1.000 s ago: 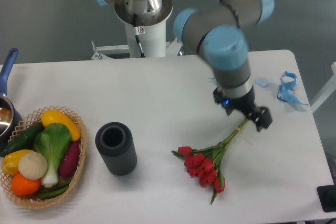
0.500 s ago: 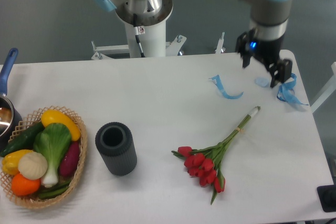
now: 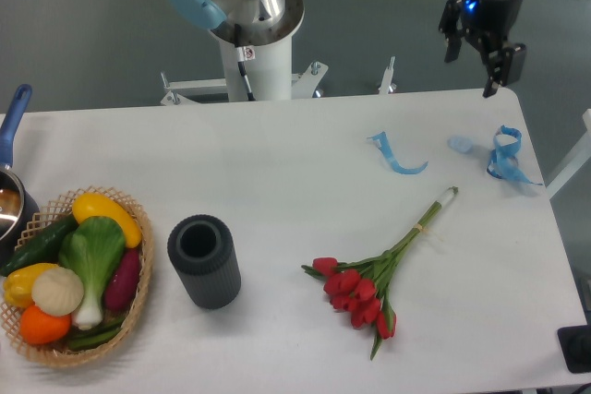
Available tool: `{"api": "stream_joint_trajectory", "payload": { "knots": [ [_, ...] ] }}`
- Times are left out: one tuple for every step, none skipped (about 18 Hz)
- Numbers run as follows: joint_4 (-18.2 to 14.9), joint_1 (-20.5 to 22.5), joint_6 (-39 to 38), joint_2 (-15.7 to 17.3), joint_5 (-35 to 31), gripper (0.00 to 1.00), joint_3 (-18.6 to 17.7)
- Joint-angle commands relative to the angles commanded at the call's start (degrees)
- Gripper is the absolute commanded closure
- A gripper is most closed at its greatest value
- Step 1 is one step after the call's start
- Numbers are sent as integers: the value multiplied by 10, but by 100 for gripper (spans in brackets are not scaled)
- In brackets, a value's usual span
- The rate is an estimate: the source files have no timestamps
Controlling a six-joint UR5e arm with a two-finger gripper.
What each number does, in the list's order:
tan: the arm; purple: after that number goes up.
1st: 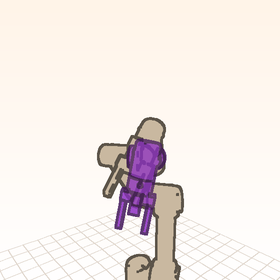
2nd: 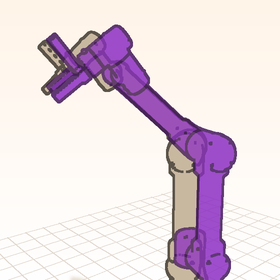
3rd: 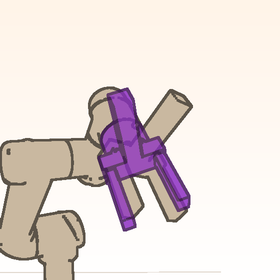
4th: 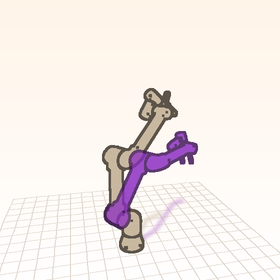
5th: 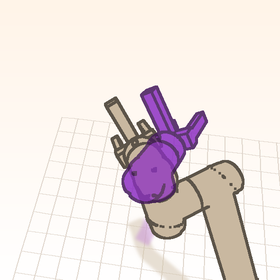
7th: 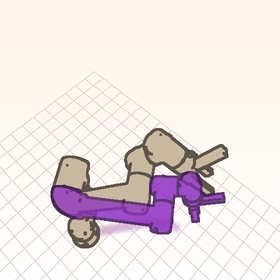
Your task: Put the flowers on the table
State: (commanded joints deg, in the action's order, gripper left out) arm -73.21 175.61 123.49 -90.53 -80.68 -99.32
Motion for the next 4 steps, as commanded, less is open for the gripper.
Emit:
{"api": "stream_joint_trajectory", "payload": {
  "knots": [
    [0, 0, 0, 0, 3, 0, 0],
    [0, 0, 0, 0, 11, 0, 0],
    [0, 0, -3, 0, 20, 0, 0],
    [0, 0, -5, 0, 25, 0, 0]
  ]
}}
